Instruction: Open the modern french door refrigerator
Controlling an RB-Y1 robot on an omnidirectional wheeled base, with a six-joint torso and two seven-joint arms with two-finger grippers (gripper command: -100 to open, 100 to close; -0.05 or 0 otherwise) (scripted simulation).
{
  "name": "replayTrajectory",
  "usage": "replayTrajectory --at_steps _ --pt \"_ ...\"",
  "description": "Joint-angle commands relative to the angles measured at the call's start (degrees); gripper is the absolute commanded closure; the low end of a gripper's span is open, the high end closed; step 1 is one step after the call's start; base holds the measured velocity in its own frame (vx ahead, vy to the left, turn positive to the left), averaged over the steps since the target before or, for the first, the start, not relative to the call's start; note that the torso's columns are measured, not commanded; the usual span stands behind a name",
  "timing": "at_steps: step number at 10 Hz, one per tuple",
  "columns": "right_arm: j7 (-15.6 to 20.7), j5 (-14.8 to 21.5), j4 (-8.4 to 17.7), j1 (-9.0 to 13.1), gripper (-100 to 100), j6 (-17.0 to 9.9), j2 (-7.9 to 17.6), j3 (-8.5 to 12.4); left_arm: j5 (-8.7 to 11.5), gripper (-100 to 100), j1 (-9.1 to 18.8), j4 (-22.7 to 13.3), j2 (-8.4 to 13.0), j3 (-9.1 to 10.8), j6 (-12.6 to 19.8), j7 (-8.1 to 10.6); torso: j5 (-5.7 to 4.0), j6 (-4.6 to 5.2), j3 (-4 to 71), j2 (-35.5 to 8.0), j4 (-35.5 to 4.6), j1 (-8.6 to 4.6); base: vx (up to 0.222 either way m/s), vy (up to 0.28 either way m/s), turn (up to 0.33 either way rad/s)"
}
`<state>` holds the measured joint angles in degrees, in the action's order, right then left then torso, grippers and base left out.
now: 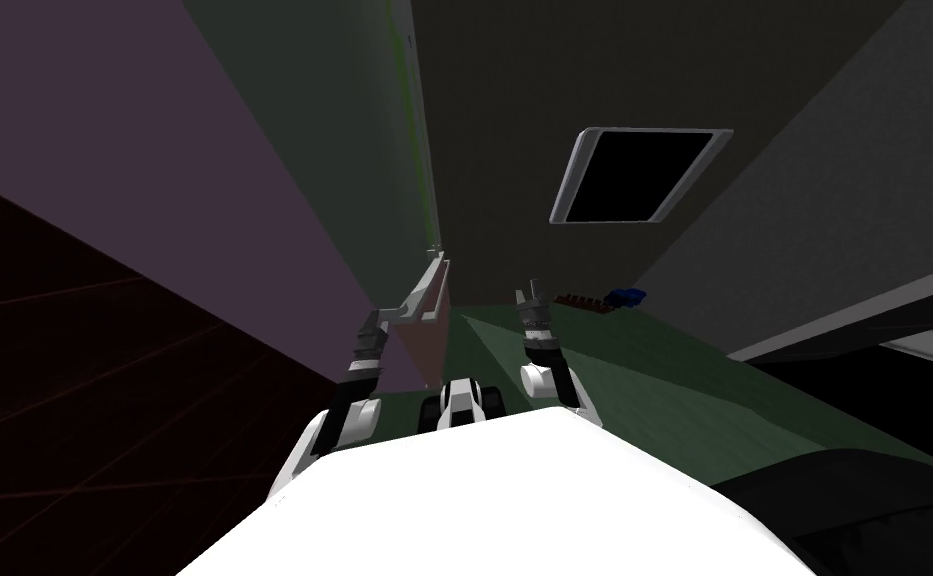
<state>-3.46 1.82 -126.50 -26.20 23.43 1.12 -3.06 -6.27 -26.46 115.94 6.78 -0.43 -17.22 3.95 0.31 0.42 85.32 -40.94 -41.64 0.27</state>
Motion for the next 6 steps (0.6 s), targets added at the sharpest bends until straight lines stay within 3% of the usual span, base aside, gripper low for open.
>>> replayTrajectory --at_steps 1,6 --pt "0.0 0.0 0.0 0.0 0 0.0 0.0 0.0 -0.2 -100 0.6 -2.4 0.0 -0.68 1.8 -0.19 0.04 0.04 0.1 0.2 0.1 0.08 0.001 -0.031 -0.036" --pt "0.0 0.0 0.0 0.0 0 0.0 0.0 0.0 -0.4 -100 1.5 -5.3 0.1 -1.32 3.5 -0.37 0.02 0.1 0.1 0.3 0.1 -0.09 0.003 -0.018 -0.017"
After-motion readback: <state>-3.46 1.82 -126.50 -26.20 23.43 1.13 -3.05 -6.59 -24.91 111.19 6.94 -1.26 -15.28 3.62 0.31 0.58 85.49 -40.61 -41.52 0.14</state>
